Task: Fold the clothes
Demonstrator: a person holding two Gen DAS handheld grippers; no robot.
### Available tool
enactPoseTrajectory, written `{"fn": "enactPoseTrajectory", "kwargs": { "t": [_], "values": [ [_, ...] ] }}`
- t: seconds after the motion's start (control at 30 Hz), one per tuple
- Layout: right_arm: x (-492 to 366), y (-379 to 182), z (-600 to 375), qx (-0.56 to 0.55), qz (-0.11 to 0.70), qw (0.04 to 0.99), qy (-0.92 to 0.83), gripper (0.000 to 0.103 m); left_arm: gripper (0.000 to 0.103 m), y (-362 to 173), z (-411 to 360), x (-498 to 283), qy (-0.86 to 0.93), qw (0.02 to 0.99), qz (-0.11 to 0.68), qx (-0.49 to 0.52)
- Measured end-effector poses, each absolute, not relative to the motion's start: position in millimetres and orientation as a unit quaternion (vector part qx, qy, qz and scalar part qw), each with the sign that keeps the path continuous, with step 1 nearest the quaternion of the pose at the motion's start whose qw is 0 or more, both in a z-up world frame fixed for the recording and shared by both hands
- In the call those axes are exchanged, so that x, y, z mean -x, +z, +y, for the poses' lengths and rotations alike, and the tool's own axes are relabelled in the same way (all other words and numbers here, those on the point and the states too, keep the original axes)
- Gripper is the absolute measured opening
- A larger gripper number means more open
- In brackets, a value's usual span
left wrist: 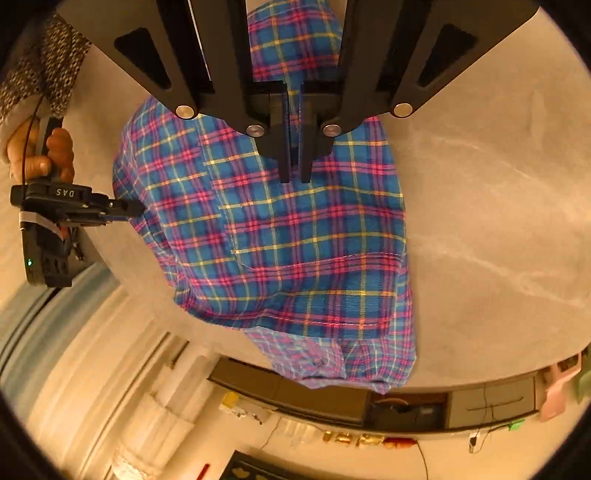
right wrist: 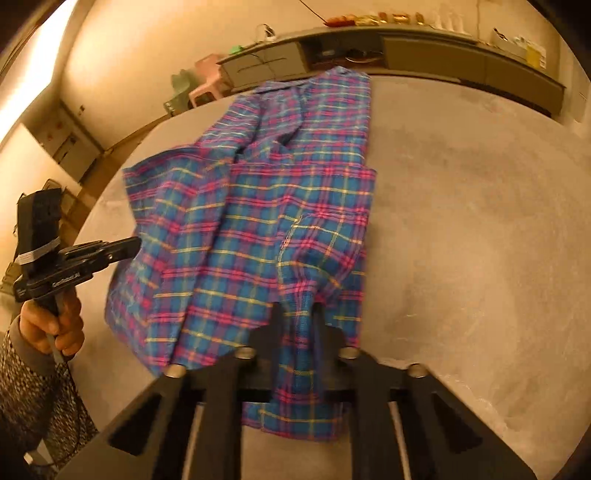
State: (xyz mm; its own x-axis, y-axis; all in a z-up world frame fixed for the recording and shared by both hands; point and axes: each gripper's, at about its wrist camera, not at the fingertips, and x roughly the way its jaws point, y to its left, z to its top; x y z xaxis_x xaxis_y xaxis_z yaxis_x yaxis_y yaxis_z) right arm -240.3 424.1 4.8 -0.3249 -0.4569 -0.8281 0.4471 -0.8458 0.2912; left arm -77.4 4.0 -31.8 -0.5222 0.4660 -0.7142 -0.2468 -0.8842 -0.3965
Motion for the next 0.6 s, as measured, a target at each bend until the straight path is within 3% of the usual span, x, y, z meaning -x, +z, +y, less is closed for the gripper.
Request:
{"fn": "enactPoseTrajectory", "kwargs": {
  "t": [0.13,0.23,0.33,0.4,0.43,0.47,0.5,0.6],
  "values": [
    [229,23,433,-0.493,-0.047,0.307,-0.812,0.005,0.003,-18,-24,63,0.841,0.236,-0.219,0.435],
    [221,35,449,-0.494,-0.077,0.32,-0.805,0.005,0.003,-32,-42,65,0.819,0.206,-0.252,0.472],
    [221,24,451,-0.516,-0.059,0.299,-0.8,0.008,0.004,-38,-44,71,0.839,0.158,-0.217,0.474],
    [226,16,450,-0.527,-0.066,0.285,-0.798,0.017,0.031,-33,-41,79,0.854,0.161,-0.197,0.455],
    [226,18,452,-0.525,-0.07,0.283,-0.799,0.024,0.061,-30,-38,84,0.863,0.16,-0.187,0.442],
    [228,19,452,-0.519,-0.078,0.281,-0.804,0.039,0.072,-27,-35,88,0.871,0.157,-0.178,0.429],
    [230,20,452,-0.513,-0.085,0.28,-0.807,0.047,0.072,-26,-31,94,0.881,0.155,-0.165,0.416],
    [235,20,447,-0.5,-0.093,0.275,-0.816,0.047,0.072,-32,-18,114,0.887,0.139,-0.141,0.417]
  ]
}}
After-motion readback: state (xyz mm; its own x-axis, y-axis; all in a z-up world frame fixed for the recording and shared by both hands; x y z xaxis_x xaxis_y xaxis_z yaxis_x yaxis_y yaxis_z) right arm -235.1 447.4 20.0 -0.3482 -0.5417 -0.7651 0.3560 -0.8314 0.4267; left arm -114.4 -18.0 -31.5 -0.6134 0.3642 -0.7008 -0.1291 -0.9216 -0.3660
